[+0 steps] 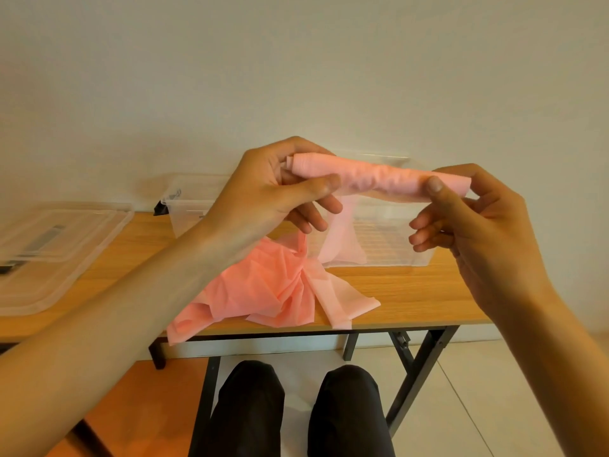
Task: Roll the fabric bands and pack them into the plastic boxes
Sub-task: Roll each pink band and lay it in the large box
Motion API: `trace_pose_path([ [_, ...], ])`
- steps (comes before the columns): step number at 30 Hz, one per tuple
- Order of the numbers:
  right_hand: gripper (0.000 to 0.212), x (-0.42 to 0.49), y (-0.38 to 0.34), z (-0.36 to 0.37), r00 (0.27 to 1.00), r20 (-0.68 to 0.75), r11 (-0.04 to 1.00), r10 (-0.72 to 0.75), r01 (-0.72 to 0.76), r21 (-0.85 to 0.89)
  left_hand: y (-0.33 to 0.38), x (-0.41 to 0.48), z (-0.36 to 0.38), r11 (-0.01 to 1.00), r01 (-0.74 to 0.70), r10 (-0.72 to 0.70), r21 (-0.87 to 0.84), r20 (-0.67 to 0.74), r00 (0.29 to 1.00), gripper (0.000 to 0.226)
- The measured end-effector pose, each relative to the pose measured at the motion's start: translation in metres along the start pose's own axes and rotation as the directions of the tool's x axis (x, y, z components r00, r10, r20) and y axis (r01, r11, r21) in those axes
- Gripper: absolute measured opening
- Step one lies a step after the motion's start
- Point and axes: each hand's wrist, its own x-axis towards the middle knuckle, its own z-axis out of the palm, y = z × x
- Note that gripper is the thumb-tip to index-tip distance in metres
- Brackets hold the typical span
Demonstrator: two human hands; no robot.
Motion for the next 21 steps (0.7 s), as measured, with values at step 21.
trace_pose_path([
  [21, 0.033, -0.076, 0.056, 0.014, 0.977, 0.01, 0.976, 0.215, -0.215, 0.046, -0.069, -0.081, 0.016, 0.925, 0.296, -0.294, -0.239, 0.044, 0.955, 0.036],
])
